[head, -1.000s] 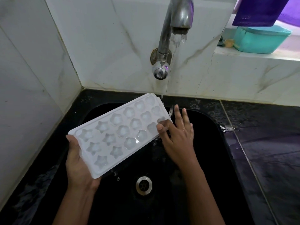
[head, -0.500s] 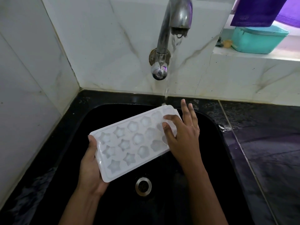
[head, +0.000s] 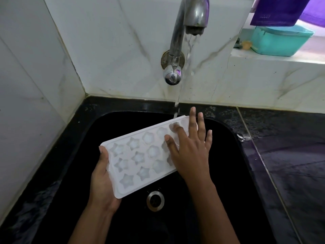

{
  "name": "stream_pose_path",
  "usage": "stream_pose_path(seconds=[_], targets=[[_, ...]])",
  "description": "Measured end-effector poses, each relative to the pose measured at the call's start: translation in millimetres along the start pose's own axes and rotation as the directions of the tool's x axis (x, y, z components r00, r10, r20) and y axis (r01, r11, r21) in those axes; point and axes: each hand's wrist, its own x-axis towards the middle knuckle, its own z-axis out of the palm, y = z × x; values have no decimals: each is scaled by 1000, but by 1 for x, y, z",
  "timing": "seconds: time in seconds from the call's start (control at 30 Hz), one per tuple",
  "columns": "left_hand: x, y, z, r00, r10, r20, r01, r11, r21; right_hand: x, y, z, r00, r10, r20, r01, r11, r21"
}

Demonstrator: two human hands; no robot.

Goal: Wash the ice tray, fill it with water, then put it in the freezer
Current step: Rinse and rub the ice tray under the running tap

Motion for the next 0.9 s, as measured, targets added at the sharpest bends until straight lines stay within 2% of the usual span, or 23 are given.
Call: stream_pose_path(seconds=[0.07,0.17,0.23,0.33,0.43,0.63,0.7,0.8,0.9], targets=[[0,2,-2,999,37,-10,-37,999,1,0,-6,3,998,-26,61,23,999,45],[3,7,-10,996,70,-59,-68,997,21,-1,-4,6,997,-75,12,74,997,37],[4,6,-12,997,58,-58,-56,998,34,-1,0,5,1000,-30,1,30,999,16],[3,3,-7,999,31,-30,-30,999,27,-2,1,4,997,-11,78,13,1000,-28],[3,1,-6,1000,23,-12,-23,1000,-18,0,-3,1,986,-31,166,25,999,39],[4,3,-8,1000,16,-6,-17,1000,-11,0,3,-4,998,-5,56,5,1000,9],[3,3,-7,1000,8,7,-8,1000,-14,-1,-1,-2,998,-14,69,17,999,-37],[4,5,-11,1000,-11,15,11,1000,-12,-1,-8,-1,992,-37,122,37,999,1],[5,4,-12,1000,5,15,-5,1000,-16,2,-5,-2,995,-62,80,60,998,30]])
